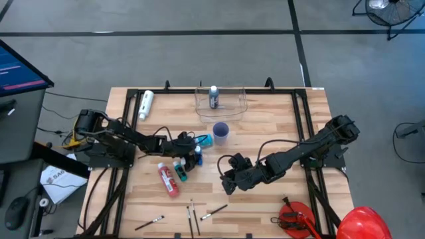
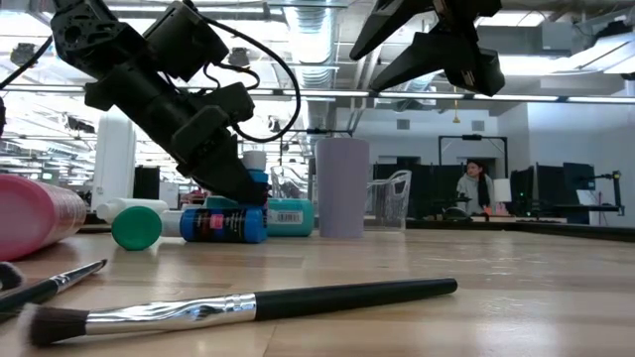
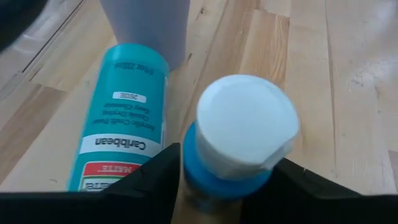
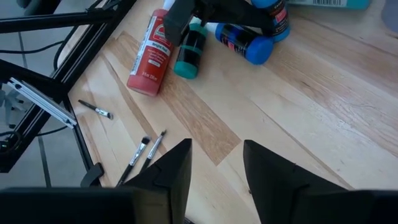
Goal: Pick & Place Paint Supplies
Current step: Put the blue paint bottle into the transparent bin
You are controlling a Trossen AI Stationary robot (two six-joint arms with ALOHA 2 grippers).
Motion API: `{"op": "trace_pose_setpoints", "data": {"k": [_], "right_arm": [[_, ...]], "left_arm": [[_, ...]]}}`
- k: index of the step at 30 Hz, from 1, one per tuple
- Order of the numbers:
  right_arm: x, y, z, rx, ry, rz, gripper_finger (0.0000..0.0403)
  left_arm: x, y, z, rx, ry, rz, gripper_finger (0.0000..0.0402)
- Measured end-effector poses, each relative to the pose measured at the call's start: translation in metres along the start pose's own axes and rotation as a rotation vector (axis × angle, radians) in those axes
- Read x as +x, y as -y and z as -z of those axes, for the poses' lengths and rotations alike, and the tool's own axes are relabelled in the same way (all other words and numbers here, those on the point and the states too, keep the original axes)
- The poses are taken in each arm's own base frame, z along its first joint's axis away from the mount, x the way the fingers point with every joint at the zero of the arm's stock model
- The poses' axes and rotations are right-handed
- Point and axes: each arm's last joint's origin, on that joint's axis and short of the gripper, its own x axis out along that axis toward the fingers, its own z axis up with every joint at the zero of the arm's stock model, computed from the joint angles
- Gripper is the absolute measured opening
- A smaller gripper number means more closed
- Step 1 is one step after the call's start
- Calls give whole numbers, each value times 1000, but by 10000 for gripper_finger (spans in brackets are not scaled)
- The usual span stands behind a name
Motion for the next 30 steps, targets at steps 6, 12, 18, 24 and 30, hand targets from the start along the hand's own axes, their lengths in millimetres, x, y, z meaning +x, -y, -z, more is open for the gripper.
{"op": "trace_pose_setpoints", "data": {"k": [6, 12, 18, 24, 30], "right_arm": [[1, -2, -3, 18, 17, -27, 137], [4, -9, -18, 62, 84, -117, 132], [7, -12, -38, 134, 163, -203, 132], [8, -15, -55, 188, 233, -283, 132], [7, -18, -68, 139, 307, -337, 129]], "left_arm": [[-3, 1, -2, -3, -3, 57, 142], [-17, 4, -13, -9, 40, 100, 142], [-41, 2, -24, -10, 54, 125, 142], [-72, 7, -31, 2, 63, 241, 141], [-98, 16, -36, -75, 88, 396, 141]]}}
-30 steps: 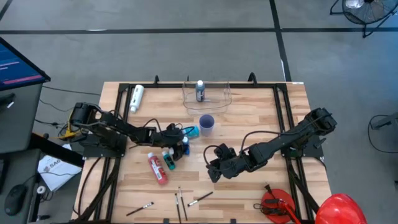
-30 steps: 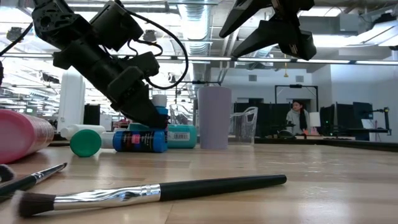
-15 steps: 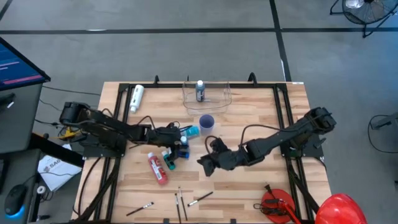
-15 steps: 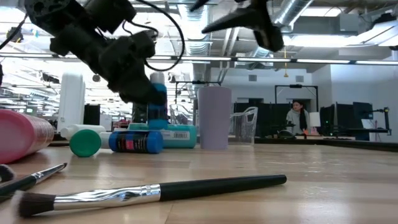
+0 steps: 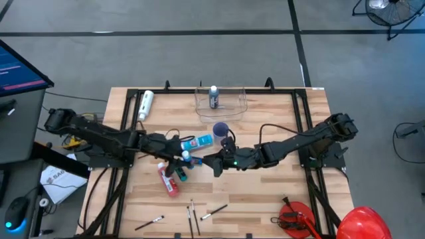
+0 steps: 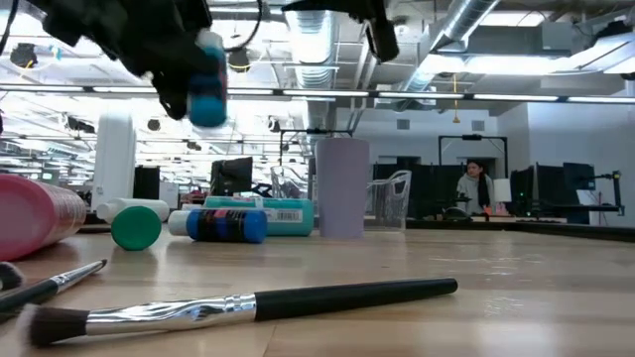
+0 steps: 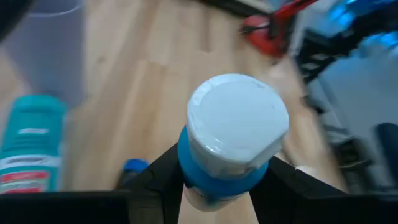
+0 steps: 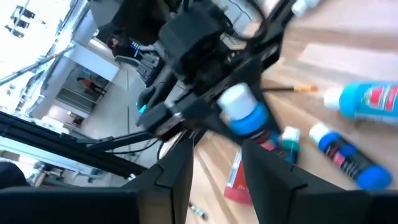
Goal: Pick & Place Paint Supplies
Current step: Put the blue paint bottle into the transparent bin
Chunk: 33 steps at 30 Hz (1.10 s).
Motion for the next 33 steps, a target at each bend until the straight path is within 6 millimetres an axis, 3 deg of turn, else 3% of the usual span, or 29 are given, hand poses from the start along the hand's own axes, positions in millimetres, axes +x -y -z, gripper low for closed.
{"op": "trace_pose_setpoints", "data": {"k": [9, 17, 21, 24, 33], "right_arm": [[5, -3, -9, -127, 15, -17, 128], [3, -29, -33, -328, -6, 15, 200], [10, -27, -34, -381, -91, 126, 246], [17, -34, -38, -367, -100, 105, 266], [48, -34, -23, -384, -198, 104, 271]], "left_arm": [[-10, 15, -1, -25, 21, 85, 141], [-10, 17, -1, -42, 21, 92, 141], [-10, 17, -1, -43, 21, 92, 141], [-10, 17, -1, -43, 20, 91, 141], [-10, 17, -1, -44, 21, 91, 140]]}}
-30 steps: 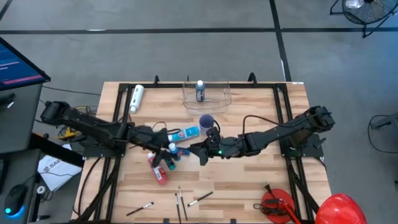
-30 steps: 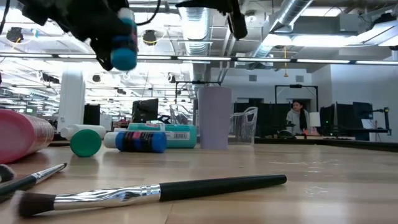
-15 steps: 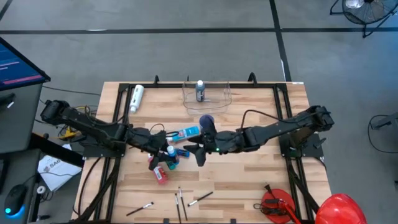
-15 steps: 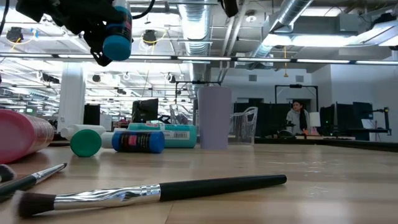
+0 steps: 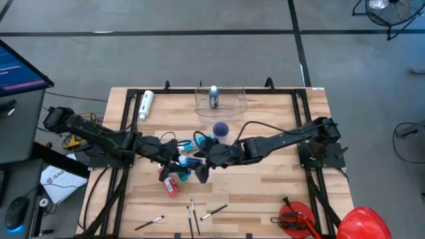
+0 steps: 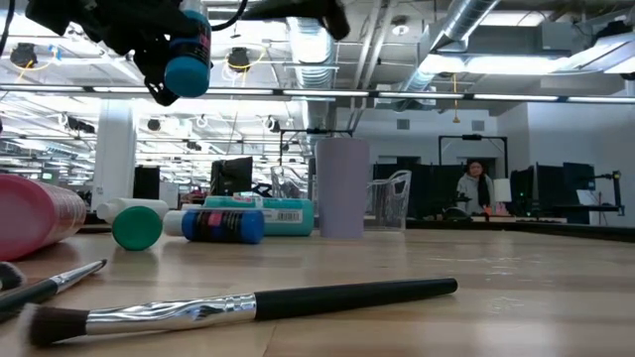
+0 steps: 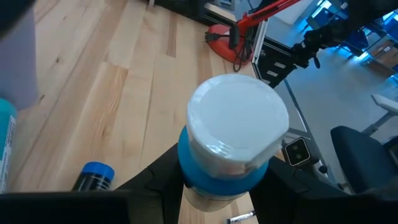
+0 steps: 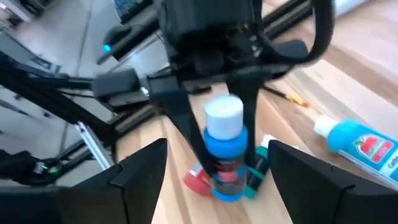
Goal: Pick & Place Paint Supplies
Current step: Put the blue paint bottle into the transparent bin
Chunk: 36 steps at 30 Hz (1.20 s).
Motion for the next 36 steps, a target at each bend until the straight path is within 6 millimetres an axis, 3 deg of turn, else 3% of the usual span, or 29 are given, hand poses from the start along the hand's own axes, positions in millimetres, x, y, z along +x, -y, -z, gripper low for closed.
{"op": "trace_pose_setpoints", "data": {"k": [7, 14, 22, 27, 36], "right_arm": [[1, 5, -3, -15, -29, 35, 270], [1, 3, -3, -170, -46, -18, 270], [3, 10, -10, -172, -22, -4, 270], [18, 19, -4, -169, -42, 19, 270], [34, 13, 2, -124, -27, -83, 270]], "left_arm": [[0, 0, 0, -7, 0, 0, 140], [0, 0, 0, -8, -1, 0, 140], [0, 0, 0, -7, 6, -13, 140], [0, 0, 0, -7, 7, -14, 140], [0, -1, 0, -20, 3, -16, 140]]}}
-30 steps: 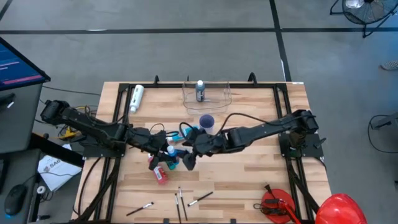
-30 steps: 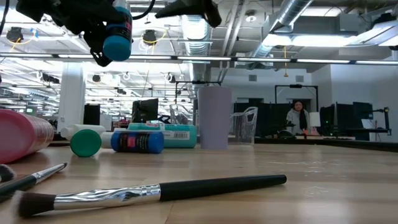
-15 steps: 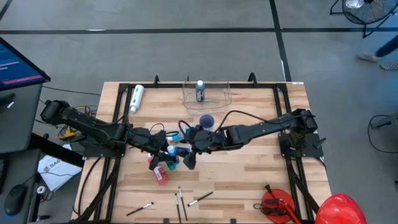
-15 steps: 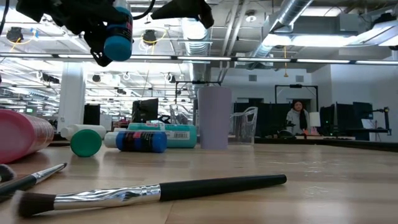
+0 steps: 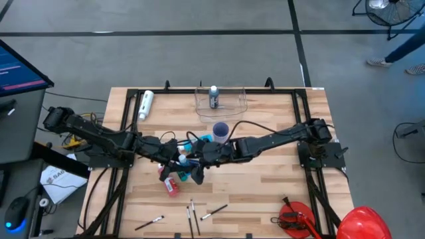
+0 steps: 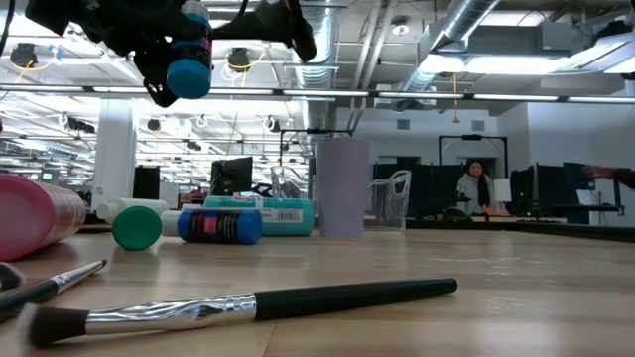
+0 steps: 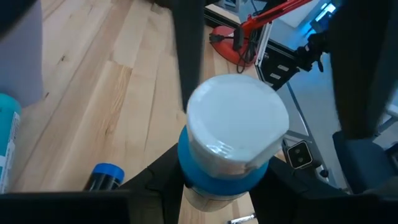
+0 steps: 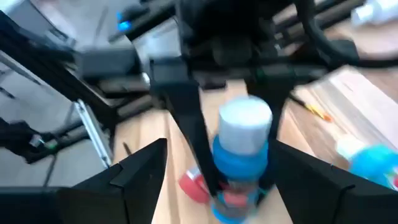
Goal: Pick & Place Paint Supplies
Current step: Put the blue paint bottle into the transparent bin
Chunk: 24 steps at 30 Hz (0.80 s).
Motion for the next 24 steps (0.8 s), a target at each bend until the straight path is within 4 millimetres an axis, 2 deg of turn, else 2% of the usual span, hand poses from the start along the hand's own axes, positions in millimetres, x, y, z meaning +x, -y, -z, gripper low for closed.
{"op": "trace_pose_setpoints", "data": {"k": [24], "right_arm": [[1, 12, -12, 26, 53, 7, 270]], "left_arm": [[0, 0, 0, 4, 5, 2, 140]]}}
